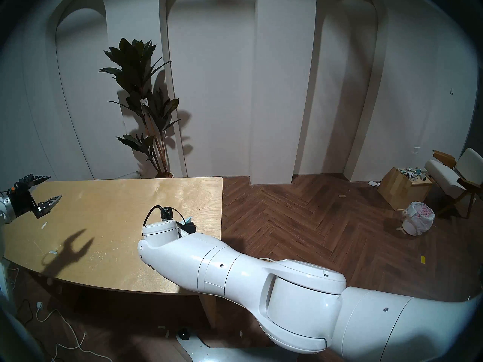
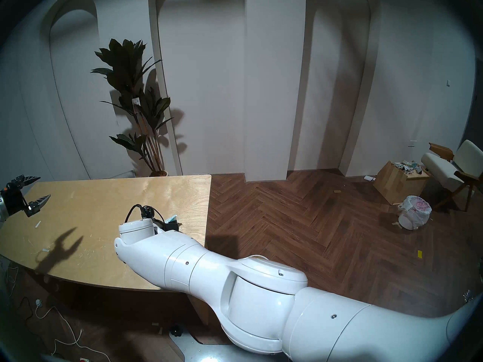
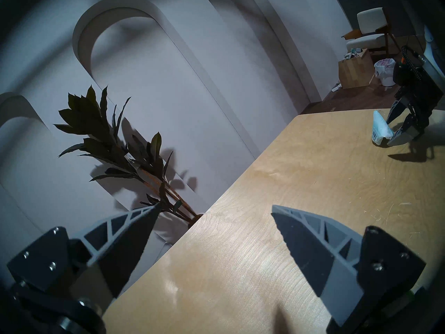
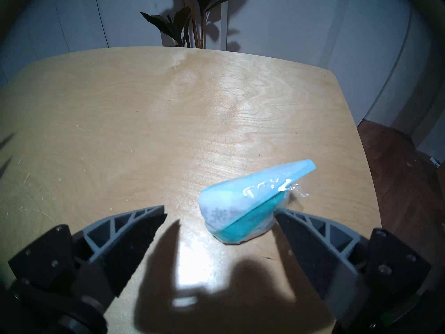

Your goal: Put the trash into the trash bin on the ground

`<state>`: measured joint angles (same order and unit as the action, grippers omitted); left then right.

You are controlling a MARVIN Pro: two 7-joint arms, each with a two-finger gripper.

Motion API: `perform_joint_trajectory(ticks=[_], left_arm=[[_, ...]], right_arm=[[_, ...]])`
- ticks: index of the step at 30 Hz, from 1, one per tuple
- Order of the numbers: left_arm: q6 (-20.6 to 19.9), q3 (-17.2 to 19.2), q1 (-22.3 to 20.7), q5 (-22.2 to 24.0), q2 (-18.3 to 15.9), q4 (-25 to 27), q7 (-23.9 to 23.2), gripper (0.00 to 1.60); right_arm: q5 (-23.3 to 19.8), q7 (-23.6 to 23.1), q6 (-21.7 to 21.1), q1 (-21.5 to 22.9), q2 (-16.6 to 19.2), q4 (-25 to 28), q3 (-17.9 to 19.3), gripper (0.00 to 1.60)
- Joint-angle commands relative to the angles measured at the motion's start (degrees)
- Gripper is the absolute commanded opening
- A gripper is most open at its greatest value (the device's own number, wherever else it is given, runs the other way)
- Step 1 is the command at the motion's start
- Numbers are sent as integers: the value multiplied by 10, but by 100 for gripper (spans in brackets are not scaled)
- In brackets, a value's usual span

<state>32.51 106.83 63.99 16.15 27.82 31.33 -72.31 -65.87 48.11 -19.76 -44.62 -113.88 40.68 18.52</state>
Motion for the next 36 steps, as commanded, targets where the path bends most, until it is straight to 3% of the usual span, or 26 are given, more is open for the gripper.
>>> perform_joint_trajectory(ticks=[1, 34, 35, 36], left_arm=[[-8, 12, 5, 14, -13, 16, -19, 160], [-69, 53, 60, 59, -18, 72, -78, 160], [-71, 54, 62, 60, -18, 74, -80, 160], [-72, 55, 63, 61, -18, 75, -81, 160]], right_arm=[[4, -9, 11, 15, -11, -3, 3, 160], [12, -52, 44, 18, -11, -87, 11, 160], [12, -53, 45, 17, -11, -90, 11, 125], [12, -54, 45, 17, -11, -92, 11, 0]])
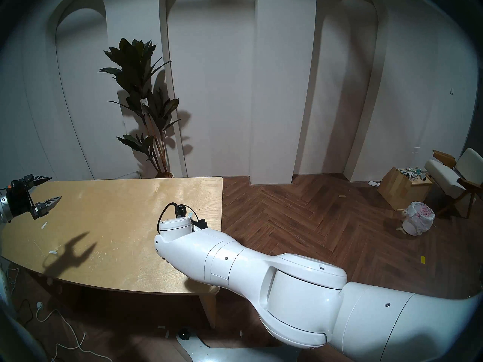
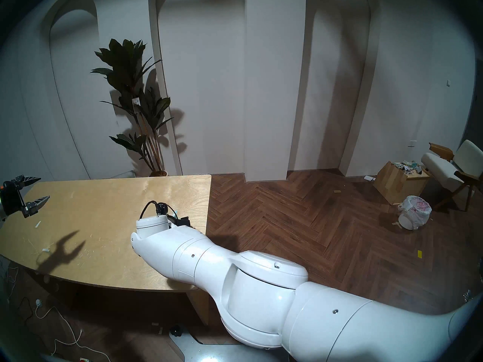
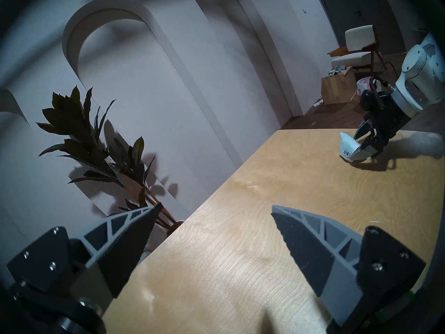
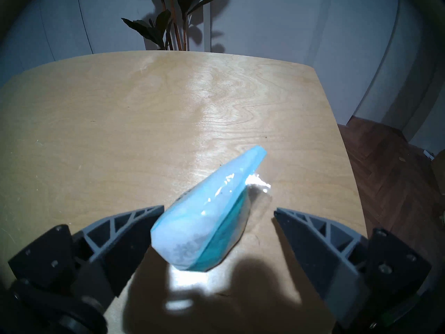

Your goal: Put the trash into the trash bin on the ground

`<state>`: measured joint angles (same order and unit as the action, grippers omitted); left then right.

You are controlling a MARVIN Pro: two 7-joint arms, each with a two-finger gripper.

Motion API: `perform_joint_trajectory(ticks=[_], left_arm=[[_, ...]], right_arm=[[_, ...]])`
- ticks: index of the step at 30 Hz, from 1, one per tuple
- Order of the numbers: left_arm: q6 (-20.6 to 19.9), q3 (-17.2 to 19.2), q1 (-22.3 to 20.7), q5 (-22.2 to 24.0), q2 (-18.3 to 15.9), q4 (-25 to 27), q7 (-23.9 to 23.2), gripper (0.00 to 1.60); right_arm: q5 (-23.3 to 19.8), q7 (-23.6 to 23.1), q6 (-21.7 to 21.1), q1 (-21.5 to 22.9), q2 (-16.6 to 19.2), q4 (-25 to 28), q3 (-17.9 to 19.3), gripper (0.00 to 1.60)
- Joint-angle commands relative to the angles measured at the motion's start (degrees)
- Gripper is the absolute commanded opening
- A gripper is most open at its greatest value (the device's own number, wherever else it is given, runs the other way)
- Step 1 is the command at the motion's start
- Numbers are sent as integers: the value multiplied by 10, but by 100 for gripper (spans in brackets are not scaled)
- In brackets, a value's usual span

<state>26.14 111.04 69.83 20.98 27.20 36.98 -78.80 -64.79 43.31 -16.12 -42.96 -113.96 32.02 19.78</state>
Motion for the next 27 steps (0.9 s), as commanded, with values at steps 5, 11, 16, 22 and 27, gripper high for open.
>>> perform_joint_trajectory(ticks=[5, 11, 16, 22, 27], left_arm=[[-18, 20, 14, 20, -12, 29, -25, 160], [-31, 31, 26, 29, -12, 43, -38, 160], [-41, 40, 37, 37, -12, 56, -48, 160], [-54, 51, 49, 45, -11, 71, -60, 160], [-65, 60, 60, 52, -10, 83, -62, 160]], right_arm=[[3, -12, 14, 1, -10, -16, -1, 0], [7, -18, 25, 13, -10, -23, 2, 0], [12, -18, 35, 35, -7, -26, 8, 0], [19, -15, 48, 60, 20, -34, 20, 0], [24, -12, 57, 73, 49, -45, 29, 0]])
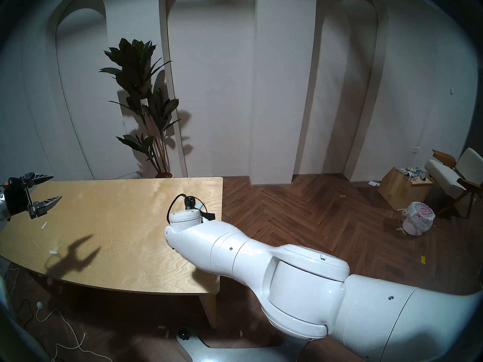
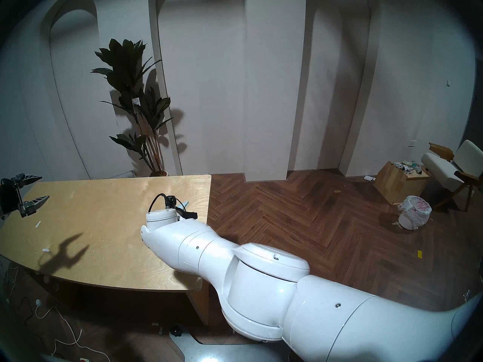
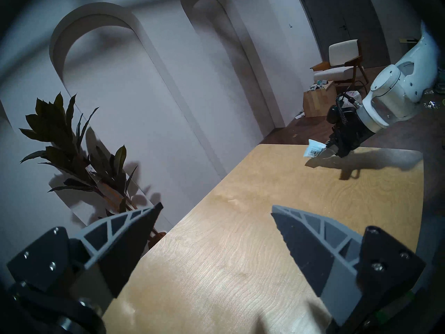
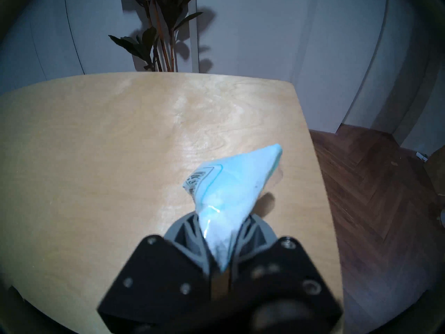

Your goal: Put the trash into the trash bin on the ground

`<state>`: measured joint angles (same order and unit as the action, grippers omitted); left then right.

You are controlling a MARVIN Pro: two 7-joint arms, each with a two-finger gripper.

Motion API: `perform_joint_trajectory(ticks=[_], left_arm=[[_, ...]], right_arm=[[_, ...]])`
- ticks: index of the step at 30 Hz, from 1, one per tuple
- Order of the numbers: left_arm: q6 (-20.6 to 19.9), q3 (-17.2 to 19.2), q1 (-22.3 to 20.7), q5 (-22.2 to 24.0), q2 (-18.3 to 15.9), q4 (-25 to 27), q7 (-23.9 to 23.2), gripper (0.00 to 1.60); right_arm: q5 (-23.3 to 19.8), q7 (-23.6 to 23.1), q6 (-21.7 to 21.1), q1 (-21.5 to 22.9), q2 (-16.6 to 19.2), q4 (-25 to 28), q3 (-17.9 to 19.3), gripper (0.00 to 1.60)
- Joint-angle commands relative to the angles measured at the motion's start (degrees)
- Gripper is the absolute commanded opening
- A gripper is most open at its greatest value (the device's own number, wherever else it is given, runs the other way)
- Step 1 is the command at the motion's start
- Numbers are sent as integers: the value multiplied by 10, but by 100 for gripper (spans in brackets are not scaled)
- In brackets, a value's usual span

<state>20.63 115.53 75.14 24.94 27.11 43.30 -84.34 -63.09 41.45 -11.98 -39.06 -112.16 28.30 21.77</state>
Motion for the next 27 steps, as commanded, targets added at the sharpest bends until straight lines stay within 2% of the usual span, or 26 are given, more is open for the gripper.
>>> perform_joint_trajectory(ticks=[1, 15, 22, 27], left_arm=[[-14, 19, 11, 15, -9, 25, -7, 160], [-47, 47, 41, 39, 4, 81, -7, 160], [-67, 42, 48, 56, 44, 136, -7, 160], [-87, 32, 53, 66, 85, 188, 6, 160]], right_arm=[[9, 9, 19, 37, 42, -13, 11, 0], [18, 28, 49, 55, 97, -46, 27, 0], [23, 37, 69, 52, 120, -54, 32, 0], [28, 44, 86, 37, 132, -52, 31, 0]])
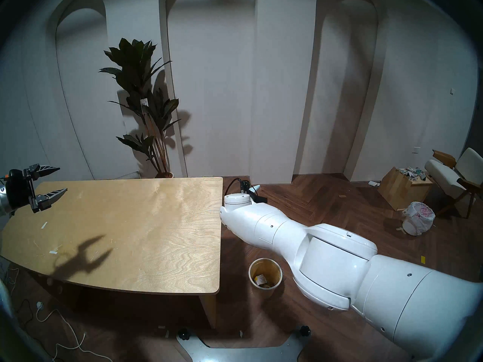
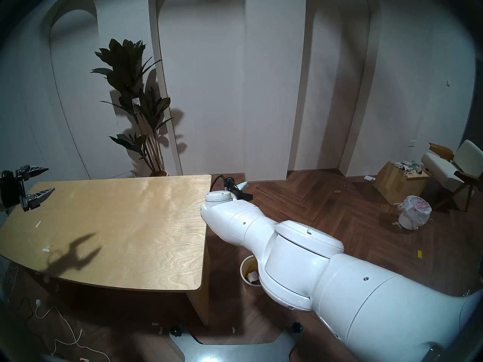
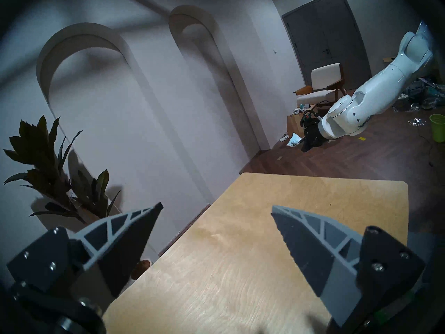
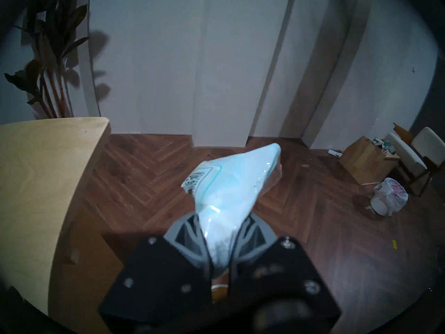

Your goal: Put the trash into the trash bin on the ground

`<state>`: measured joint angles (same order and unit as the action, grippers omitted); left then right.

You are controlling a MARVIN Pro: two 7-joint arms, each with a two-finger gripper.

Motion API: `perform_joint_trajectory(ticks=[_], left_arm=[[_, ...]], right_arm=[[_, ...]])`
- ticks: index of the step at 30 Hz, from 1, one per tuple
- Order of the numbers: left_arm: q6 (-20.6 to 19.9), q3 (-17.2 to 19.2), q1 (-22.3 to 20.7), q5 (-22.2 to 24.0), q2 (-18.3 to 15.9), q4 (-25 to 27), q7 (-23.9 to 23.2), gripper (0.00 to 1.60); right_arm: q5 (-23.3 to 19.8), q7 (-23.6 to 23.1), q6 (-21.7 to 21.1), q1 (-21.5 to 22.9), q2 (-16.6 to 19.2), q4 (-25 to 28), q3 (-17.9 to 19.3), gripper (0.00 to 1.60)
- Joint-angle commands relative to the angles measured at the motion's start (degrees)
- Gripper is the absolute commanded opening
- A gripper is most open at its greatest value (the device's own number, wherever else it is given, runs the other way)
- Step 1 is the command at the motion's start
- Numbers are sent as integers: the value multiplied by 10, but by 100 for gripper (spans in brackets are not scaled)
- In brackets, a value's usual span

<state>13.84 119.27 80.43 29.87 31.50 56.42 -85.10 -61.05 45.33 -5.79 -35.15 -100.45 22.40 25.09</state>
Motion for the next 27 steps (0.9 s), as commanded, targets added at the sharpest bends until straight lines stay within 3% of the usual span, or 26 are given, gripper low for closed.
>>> perform_joint_trajectory(ticks=[1, 15, 27], left_arm=[[-23, -7, 2, 18, 49, 66, 17, 160], [-55, -42, 17, -7, 123, 158, 137, 160], [-109, -28, 20, -82, 161, 208, 267, 160]], right_arm=[[8, 6, 27, -6, 16, 8, -3, 0], [15, 3, 78, -45, 41, 29, -10, 0], [29, -13, 134, -65, 71, 59, -24, 0]])
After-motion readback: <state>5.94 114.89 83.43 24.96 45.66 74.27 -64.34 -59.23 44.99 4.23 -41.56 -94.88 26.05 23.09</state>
